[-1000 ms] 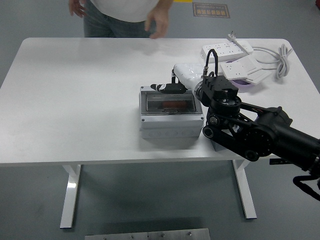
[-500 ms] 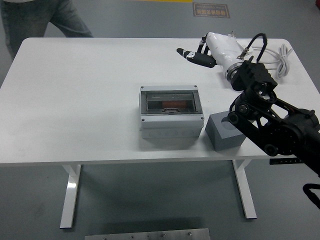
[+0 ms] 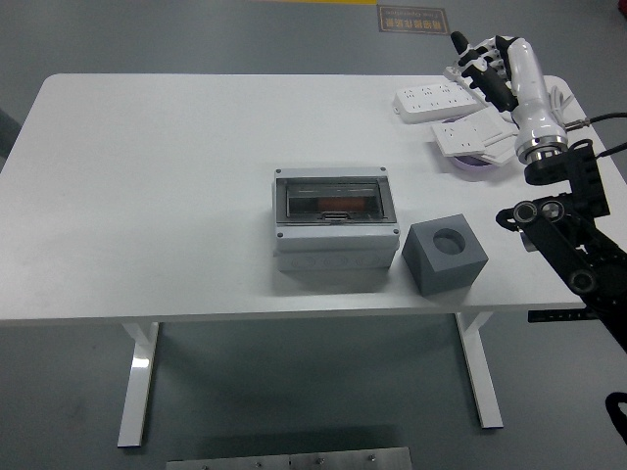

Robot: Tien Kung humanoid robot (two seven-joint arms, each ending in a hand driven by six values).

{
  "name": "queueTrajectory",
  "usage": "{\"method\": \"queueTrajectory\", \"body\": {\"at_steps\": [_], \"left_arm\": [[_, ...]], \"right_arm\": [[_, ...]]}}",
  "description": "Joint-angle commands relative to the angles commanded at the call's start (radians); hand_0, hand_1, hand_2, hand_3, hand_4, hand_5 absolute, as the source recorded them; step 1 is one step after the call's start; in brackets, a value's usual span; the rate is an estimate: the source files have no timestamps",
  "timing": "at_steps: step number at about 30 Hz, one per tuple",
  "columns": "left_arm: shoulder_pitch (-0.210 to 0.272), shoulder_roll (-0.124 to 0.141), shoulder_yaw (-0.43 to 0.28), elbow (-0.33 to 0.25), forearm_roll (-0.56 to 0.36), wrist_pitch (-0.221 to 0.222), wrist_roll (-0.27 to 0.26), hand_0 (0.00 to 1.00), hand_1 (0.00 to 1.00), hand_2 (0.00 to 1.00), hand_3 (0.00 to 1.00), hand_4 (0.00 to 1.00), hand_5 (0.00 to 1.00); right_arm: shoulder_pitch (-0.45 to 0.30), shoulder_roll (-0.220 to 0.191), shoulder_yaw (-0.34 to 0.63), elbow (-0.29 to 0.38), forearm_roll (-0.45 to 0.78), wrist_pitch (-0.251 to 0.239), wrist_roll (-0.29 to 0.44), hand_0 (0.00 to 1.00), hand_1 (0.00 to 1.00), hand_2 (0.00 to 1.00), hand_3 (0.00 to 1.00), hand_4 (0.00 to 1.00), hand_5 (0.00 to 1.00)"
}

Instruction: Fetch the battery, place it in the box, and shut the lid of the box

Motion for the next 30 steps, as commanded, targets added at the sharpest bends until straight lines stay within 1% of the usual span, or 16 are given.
{"method": "queueTrajectory", "body": {"at_steps": [2,4,5,6,8,10,11,14,17,18,22,23,29,30], "left_arm": [[-0.001,-0.001,0.000,0.001,-0.001,0.000,-0.002,0.562,0.722,0.649,0.594,0.684,0.177],[-0.001,-0.002,0.001,0.001,-0.003,0.000,-0.003,0.562,0.722,0.649,0.594,0.684,0.177],[-0.001,-0.002,0.001,0.002,-0.003,0.000,-0.004,0.565,0.722,0.649,0.594,0.683,0.178],[-0.001,-0.003,0.002,0.002,-0.004,0.000,-0.004,0.565,0.722,0.649,0.594,0.683,0.178],[-0.002,-0.003,0.002,0.002,-0.007,0.001,-0.005,0.565,0.722,0.649,0.594,0.683,0.178],[-0.003,-0.003,0.004,0.003,-0.011,0.003,-0.007,0.565,0.722,0.649,0.594,0.683,0.178],[-0.003,-0.003,0.005,0.003,-0.014,0.004,-0.008,0.565,0.722,0.649,0.593,0.683,0.179],[-0.006,-0.003,0.010,0.006,-0.027,0.010,-0.014,0.565,0.722,0.649,0.593,0.683,0.179],[-0.009,-0.001,0.018,0.009,-0.045,0.016,-0.020,0.565,0.722,0.649,0.593,0.683,0.179],[-0.010,-0.001,0.020,0.011,-0.050,0.018,-0.024,0.566,0.722,0.650,0.595,0.684,0.180],[-0.014,0.000,0.027,0.016,-0.065,0.022,-0.034,0.566,0.722,0.650,0.595,0.684,0.180],[-0.014,0.000,0.029,0.017,-0.069,0.022,-0.037,0.570,0.721,0.651,0.595,0.685,0.182],[-0.015,0.000,0.036,0.022,-0.081,0.025,-0.048,0.570,0.721,0.651,0.595,0.685,0.182],[-0.015,0.000,0.037,0.023,-0.082,0.025,-0.049,0.571,0.721,0.652,0.596,0.686,0.187]], "right_arm": [[-0.016,-0.001,0.024,-0.011,0.078,0.021,0.062,0.341,0.384,0.446,0.470,0.992,0.998],[-0.029,-0.004,0.044,-0.023,0.156,0.052,0.114,0.341,0.384,0.446,0.470,0.992,0.998],[-0.035,-0.005,0.053,-0.028,0.192,0.068,0.135,0.518,0.464,0.507,0.567,0.998,0.998],[-0.042,-0.006,0.064,-0.035,0.234,0.089,0.160,0.518,0.464,0.507,0.567,0.998,0.998],[-0.053,-0.008,0.083,-0.046,0.308,0.123,0.184,0.518,0.464,0.507,0.567,0.998,0.998],[-0.062,-0.011,0.100,-0.054,0.372,0.158,0.185,0.518,0.464,0.507,0.567,0.998,0.998],[-0.066,-0.013,0.108,-0.057,0.402,0.174,0.180,0.694,0.591,0.600,0.626,0.998,0.998],[-0.077,-0.023,0.124,-0.064,0.485,0.216,0.161,0.694,0.591,0.600,0.626,0.998,0.998],[-0.087,-0.035,0.132,-0.071,0.553,0.244,0.148,0.694,0.591,0.600,0.626,0.998,0.998],[-0.090,-0.040,0.133,-0.072,0.575,0.251,0.146,0.814,0.708,0.707,0.731,0.998,0.998],[-0.105,-0.058,0.127,-0.074,0.643,0.275,0.150,0.814,0.708,0.707,0.731,0.998,0.998],[-0.109,-0.061,0.126,-0.075,0.654,0.280,0.154,0.906,0.790,0.791,0.804,0.998,0.998],[-0.130,-0.067,0.120,-0.082,0.708,0.289,0.200,0.906,0.790,0.791,0.804,0.998,0.998],[-0.132,-0.067,0.119,-0.083,0.715,0.290,0.208,0.923,0.800,0.801,0.809,0.998,0.998]]}}
